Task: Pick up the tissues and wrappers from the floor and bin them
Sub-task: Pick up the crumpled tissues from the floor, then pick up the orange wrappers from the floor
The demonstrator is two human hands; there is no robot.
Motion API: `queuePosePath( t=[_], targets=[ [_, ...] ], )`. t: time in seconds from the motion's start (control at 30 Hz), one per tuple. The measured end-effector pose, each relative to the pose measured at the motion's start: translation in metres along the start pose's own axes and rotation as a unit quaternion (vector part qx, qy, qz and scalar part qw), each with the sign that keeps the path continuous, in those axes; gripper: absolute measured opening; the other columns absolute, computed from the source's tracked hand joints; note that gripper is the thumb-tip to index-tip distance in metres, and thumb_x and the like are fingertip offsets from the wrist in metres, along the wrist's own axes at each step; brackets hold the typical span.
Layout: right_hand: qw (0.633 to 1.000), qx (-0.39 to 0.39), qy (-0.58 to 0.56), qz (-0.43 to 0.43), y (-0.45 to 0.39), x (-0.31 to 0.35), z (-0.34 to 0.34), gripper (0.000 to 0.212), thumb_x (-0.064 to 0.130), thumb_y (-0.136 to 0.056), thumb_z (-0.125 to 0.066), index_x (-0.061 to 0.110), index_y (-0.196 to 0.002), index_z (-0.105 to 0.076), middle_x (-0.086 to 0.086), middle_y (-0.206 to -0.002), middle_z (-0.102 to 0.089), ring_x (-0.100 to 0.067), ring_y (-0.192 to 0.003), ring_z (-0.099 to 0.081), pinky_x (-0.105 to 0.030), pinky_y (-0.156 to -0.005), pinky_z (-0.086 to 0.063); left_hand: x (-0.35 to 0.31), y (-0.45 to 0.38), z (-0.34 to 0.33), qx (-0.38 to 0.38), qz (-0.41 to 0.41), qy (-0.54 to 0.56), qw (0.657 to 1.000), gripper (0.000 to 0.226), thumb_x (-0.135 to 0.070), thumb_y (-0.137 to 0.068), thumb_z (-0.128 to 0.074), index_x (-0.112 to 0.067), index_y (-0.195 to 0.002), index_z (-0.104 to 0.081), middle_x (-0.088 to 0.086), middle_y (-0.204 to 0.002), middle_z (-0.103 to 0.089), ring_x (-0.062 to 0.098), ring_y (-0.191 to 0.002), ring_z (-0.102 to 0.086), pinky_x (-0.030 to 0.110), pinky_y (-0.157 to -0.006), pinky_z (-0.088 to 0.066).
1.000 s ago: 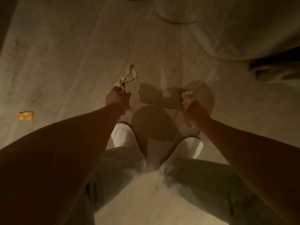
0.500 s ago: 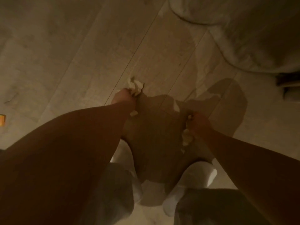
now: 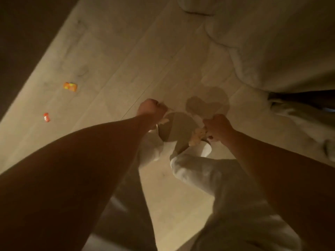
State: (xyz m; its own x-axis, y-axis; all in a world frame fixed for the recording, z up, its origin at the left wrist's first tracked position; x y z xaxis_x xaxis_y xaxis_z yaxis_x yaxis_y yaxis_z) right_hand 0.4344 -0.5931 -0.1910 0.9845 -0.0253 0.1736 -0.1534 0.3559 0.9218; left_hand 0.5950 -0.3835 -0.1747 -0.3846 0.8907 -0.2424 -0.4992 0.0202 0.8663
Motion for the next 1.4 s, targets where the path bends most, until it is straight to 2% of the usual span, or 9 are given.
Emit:
queuePosePath(
  t=[0.17,0.33,0.5,0.6,0.77,0.93,1.03,1.2,1.4],
  targets=[
    [0.991,0.059,-0.123,0.012,0.114,0.041,0.02,0.024,-0.014,-0.084,-0.043,0.005,-0.093,-0.054,-0.02,-0.075,-0.052,-0.029,-0.056,-0.054,-0.048,-0.069,-0.054,-0.015,0.11,0.047,0.011,0.002,0.077,0.997,0.028,-0.041,-0.088,-0.066,-0.017,-0.088,-0.079,0.003,-0.084,-0.079,0.024,-0.068,-0.079,0.022,-0.035,-0.044],
    [0.992,0.055,-0.088,0.075,0.157,0.07,0.031,0.005,0.016,-0.091,-0.055,0.013,-0.09,-0.05,-0.015,-0.093,-0.061,-0.033,-0.073,-0.073,-0.056,-0.064,-0.061,-0.011,0.153,0.062,-0.024,0.004,0.118,0.993,0.023,-0.029,-0.084,-0.062,-0.013,-0.087,-0.078,0.009,-0.084,-0.079,0.027,-0.067,-0.077,0.027,-0.043,-0.05],
    [0.988,0.064,-0.116,0.083,0.175,0.08,0.013,0.038,0.021,-0.089,-0.069,-0.002,-0.116,-0.056,-0.021,-0.098,-0.063,-0.025,-0.064,-0.063,-0.028,-0.036,-0.052,0.021,0.171,0.051,-0.09,0.047,0.259,0.961,0.015,-0.012,-0.093,-0.052,-0.01,-0.107,-0.049,0.007,-0.093,-0.072,0.027,-0.072,-0.076,0.044,-0.056,-0.063],
    [0.981,0.104,-0.137,0.094,0.185,0.088,-0.016,0.066,0.02,-0.078,-0.082,0.0,-0.131,-0.05,-0.023,-0.113,-0.065,-0.032,-0.081,-0.07,-0.033,-0.045,-0.058,0.054,0.167,0.05,-0.087,0.073,0.3,0.947,0.013,-0.01,-0.096,-0.048,-0.015,-0.108,-0.044,0.004,-0.094,-0.073,0.025,-0.078,-0.078,0.049,-0.064,-0.064],
    [0.985,0.119,-0.045,0.116,0.2,0.117,-0.085,0.027,-0.003,-0.076,-0.075,0.01,-0.075,-0.052,-0.012,-0.072,-0.061,-0.029,-0.071,-0.064,-0.048,-0.077,-0.056,0.119,0.142,0.088,-0.077,0.082,0.304,0.946,0.025,-0.007,-0.093,-0.055,-0.016,-0.116,-0.05,0.009,-0.103,-0.073,0.032,-0.077,-0.077,0.041,-0.053,-0.06],
    [0.984,0.118,-0.062,0.115,0.214,0.152,-0.19,0.028,-0.015,-0.083,-0.059,0.006,-0.067,-0.052,-0.015,-0.068,-0.059,-0.026,-0.06,-0.065,-0.039,-0.057,-0.061,0.198,0.103,0.159,-0.087,0.068,0.253,0.961,0.033,-0.008,-0.09,-0.061,-0.013,-0.123,-0.062,0.012,-0.107,-0.068,0.024,-0.053,-0.064,0.025,-0.032,-0.049],
    [0.986,0.109,-0.026,0.127,0.222,0.175,-0.256,0.043,-0.012,-0.084,-0.056,0.012,-0.048,-0.055,-0.007,-0.049,-0.059,-0.02,-0.047,-0.062,-0.028,-0.047,-0.055,0.256,0.087,0.205,-0.074,0.067,0.265,0.959,0.022,-0.005,-0.09,-0.056,-0.013,-0.107,-0.066,0.017,-0.096,-0.074,0.032,-0.062,-0.07,0.028,-0.041,-0.052],
    [0.994,0.052,-0.01,0.099,0.235,0.208,-0.37,0.007,0.011,-0.09,-0.054,0.009,-0.092,-0.06,-0.016,-0.082,-0.063,-0.031,-0.076,-0.064,-0.04,-0.068,-0.051,0.37,0.066,0.287,-0.049,0.077,0.264,0.96,0.019,0.0,-0.088,-0.057,-0.01,-0.101,-0.067,-0.002,-0.072,-0.061,0.017,-0.057,-0.059,0.019,-0.037,-0.047],
    [0.987,0.073,0.036,0.139,0.257,0.255,-0.484,0.029,0.02,-0.094,-0.058,0.008,-0.069,-0.05,-0.009,-0.057,-0.054,-0.015,-0.035,-0.054,-0.033,-0.054,-0.051,0.468,0.042,0.361,-0.04,0.097,0.306,0.946,0.008,0.002,-0.084,-0.069,-0.005,-0.089,-0.067,0.013,-0.076,-0.069,0.016,-0.049,-0.067,0.022,-0.038,-0.049]
  ],
)
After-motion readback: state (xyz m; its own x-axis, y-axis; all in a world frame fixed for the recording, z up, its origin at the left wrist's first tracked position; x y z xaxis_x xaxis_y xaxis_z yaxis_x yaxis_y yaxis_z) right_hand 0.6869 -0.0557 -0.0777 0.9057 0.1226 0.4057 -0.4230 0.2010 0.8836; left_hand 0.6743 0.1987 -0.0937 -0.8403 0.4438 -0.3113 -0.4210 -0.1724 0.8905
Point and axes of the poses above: each hand's wrist, its own y-axis away from the middle knuckle, its own z-axis out of the back of the hand, x = y × z, the point moved 8 cm from there along -y, towards the middle knuckle
